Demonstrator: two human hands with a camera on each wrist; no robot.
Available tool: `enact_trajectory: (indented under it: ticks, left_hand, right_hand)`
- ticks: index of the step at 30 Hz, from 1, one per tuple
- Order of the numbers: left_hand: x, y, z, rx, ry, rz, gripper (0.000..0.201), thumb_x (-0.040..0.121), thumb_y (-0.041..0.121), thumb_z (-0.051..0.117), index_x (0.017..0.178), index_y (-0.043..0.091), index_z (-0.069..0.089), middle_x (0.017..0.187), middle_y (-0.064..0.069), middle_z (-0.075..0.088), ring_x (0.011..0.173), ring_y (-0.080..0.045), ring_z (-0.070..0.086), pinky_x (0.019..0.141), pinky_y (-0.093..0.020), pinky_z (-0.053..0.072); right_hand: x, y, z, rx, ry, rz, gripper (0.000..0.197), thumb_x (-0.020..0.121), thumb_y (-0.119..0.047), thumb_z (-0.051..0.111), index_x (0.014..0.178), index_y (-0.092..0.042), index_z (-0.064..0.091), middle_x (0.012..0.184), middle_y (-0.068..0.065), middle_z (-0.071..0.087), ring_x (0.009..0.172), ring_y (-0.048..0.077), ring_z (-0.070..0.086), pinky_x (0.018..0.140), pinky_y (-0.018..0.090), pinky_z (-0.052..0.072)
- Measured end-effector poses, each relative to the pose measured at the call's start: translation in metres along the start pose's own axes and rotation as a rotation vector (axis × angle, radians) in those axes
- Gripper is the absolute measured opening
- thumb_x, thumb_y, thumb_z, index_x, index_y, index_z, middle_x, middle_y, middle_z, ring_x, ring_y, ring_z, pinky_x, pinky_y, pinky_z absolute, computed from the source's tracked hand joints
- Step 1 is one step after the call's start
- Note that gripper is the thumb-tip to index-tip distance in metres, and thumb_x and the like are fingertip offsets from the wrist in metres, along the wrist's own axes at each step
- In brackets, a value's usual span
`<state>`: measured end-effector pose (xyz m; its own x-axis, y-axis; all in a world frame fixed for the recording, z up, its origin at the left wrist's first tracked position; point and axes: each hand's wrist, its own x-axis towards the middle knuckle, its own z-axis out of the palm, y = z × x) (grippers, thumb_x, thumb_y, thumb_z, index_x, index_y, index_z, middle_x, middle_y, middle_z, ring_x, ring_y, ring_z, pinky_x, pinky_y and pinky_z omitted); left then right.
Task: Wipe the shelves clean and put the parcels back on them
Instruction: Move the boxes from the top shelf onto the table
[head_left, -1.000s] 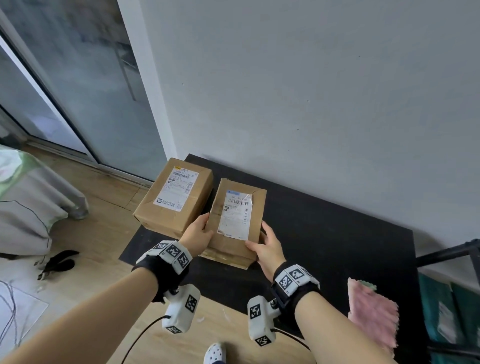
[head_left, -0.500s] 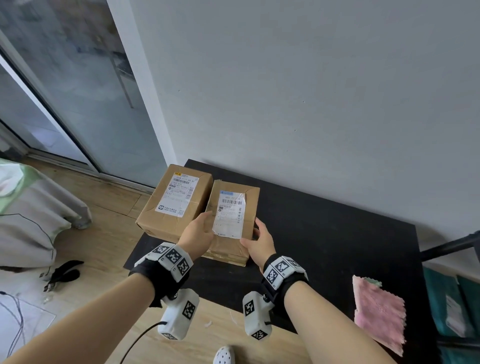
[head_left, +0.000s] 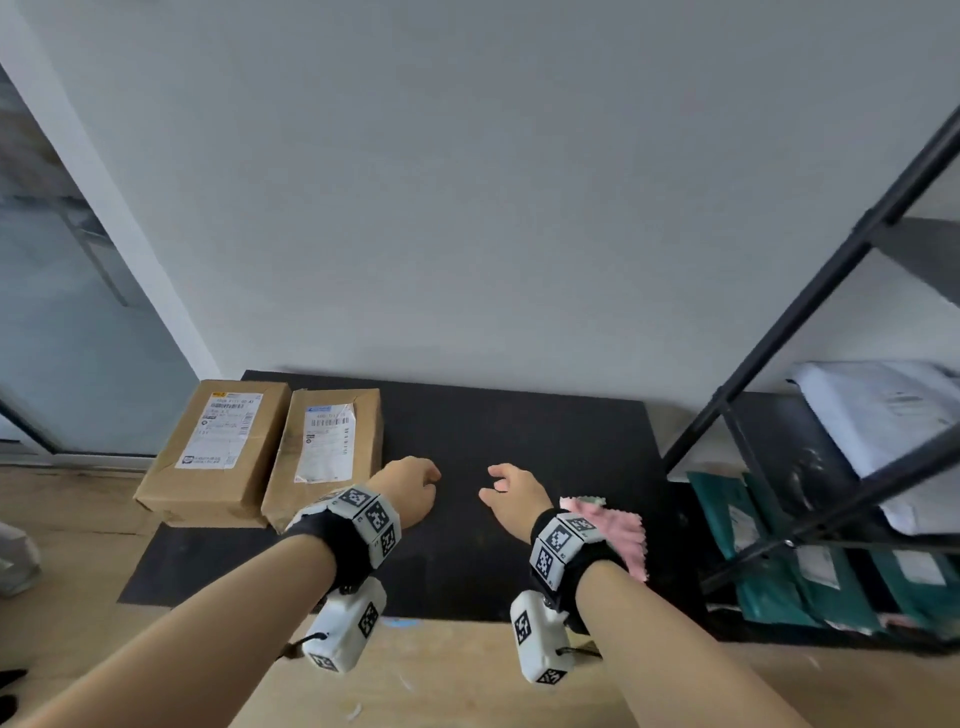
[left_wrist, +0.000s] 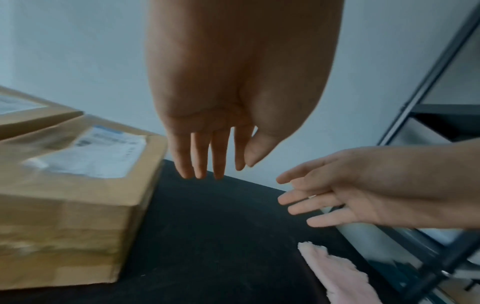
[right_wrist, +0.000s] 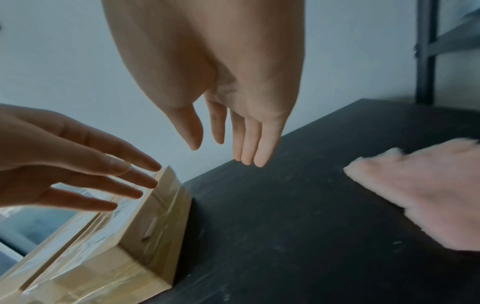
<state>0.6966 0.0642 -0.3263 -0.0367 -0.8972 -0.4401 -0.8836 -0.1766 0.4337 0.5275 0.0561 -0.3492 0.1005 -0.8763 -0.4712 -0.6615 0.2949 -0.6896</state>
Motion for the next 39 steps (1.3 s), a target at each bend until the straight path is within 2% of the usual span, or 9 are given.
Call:
enact_trajectory:
  ticks: [5,8,22,26,29,31,33,36,39]
  left_hand:
    - [-0.024,0.095,0.037,0.054,0.038,0.096,0.036,0.094,0.015,0.038,0.124,0.022,0.058,0.126,-0.001,0.06,0.112,-0.02,0.058,0.094,-0.03,0.048]
    - [-0.042,0.155,0.068,0.154,0.028,0.155,0.038,0.091,0.015,0.039,0.122,0.023,0.059,0.125,-0.001,0.061,0.112,-0.022,0.058,0.094,-0.03,0.047]
    - [-0.126,0.445,0.203,0.466,-0.055,0.618,0.03,0.09,0.013,0.043,0.107,0.006,0.067,0.111,-0.01,0.066,0.106,-0.031,0.062,0.09,-0.037,0.051]
    - [-0.133,0.524,0.216,0.512,-0.049,0.692,0.021,0.091,0.014,0.044,0.087,0.007,0.063,0.094,-0.009,0.062,0.103,-0.032,0.062,0.082,-0.036,0.051]
    - [-0.136,0.589,0.221,0.516,-0.006,0.748,0.03,0.096,0.016,0.044,0.121,0.005,0.058,0.127,-0.012,0.056,0.118,-0.029,0.054,0.095,-0.034,0.044]
    - [-0.134,0.633,0.225,0.524,0.037,0.798,0.033,0.098,0.015,0.041,0.126,0.003,0.055,0.132,-0.014,0.054,0.121,-0.028,0.052,0.098,-0.032,0.041]
    - [-0.13,0.676,0.225,0.537,0.068,0.823,0.03,0.098,0.015,0.041,0.119,0.003,0.059,0.127,-0.014,0.058,0.116,-0.027,0.055,0.093,-0.031,0.043]
    - [-0.119,0.741,0.217,0.555,0.101,0.822,0.02,0.094,0.014,0.044,0.083,0.01,0.06,0.116,-0.014,0.063,0.107,-0.028,0.06,0.085,-0.031,0.047]
    - [-0.103,0.8,0.206,0.506,0.126,0.838,0.022,0.092,0.016,0.046,0.099,0.008,0.066,0.111,-0.011,0.065,0.101,-0.028,0.062,0.081,-0.032,0.048]
  right_hand:
    - [-0.064,0.058,-0.07,-0.09,0.106,0.022,0.039,0.095,-0.027,0.05,0.133,-0.017,0.051,0.134,0.006,0.055,0.123,0.023,0.051,0.102,0.026,0.037]
    - [-0.109,0.096,-0.116,-0.201,0.15,0.008,0.032,0.095,-0.022,0.047,0.121,-0.008,0.059,0.124,0.012,0.061,0.116,0.03,0.056,0.101,0.035,0.044]
    - [-0.266,0.302,-0.32,-0.095,0.491,0.157,0.039,0.097,-0.026,0.049,0.133,-0.011,0.052,0.136,0.008,0.054,0.125,0.026,0.051,0.103,0.031,0.04]
    - [-0.291,0.337,-0.384,-0.066,0.582,0.178,0.037,0.099,-0.024,0.047,0.132,-0.009,0.053,0.135,0.01,0.055,0.123,0.026,0.052,0.098,0.029,0.04]
    - [-0.299,0.359,-0.435,-0.104,0.644,0.189,0.033,0.099,-0.025,0.045,0.125,-0.008,0.057,0.127,0.011,0.06,0.117,0.028,0.055,0.094,0.032,0.044]
    - [-0.301,0.371,-0.47,-0.124,0.663,0.195,0.032,0.099,-0.024,0.044,0.122,-0.007,0.058,0.126,0.013,0.059,0.116,0.029,0.056,0.091,0.031,0.044]
    - [-0.302,0.38,-0.508,-0.129,0.685,0.193,0.036,0.099,-0.024,0.043,0.128,-0.007,0.055,0.134,0.013,0.054,0.121,0.029,0.052,0.097,0.03,0.043]
    - [-0.305,0.389,-0.567,-0.154,0.727,0.181,0.037,0.099,-0.023,0.042,0.13,-0.009,0.054,0.135,0.012,0.054,0.123,0.029,0.051,0.098,0.03,0.041]
    - [-0.3,0.398,-0.62,-0.161,0.777,0.14,0.03,0.098,-0.023,0.043,0.116,-0.009,0.062,0.115,0.013,0.064,0.109,0.029,0.059,0.081,0.027,0.042]
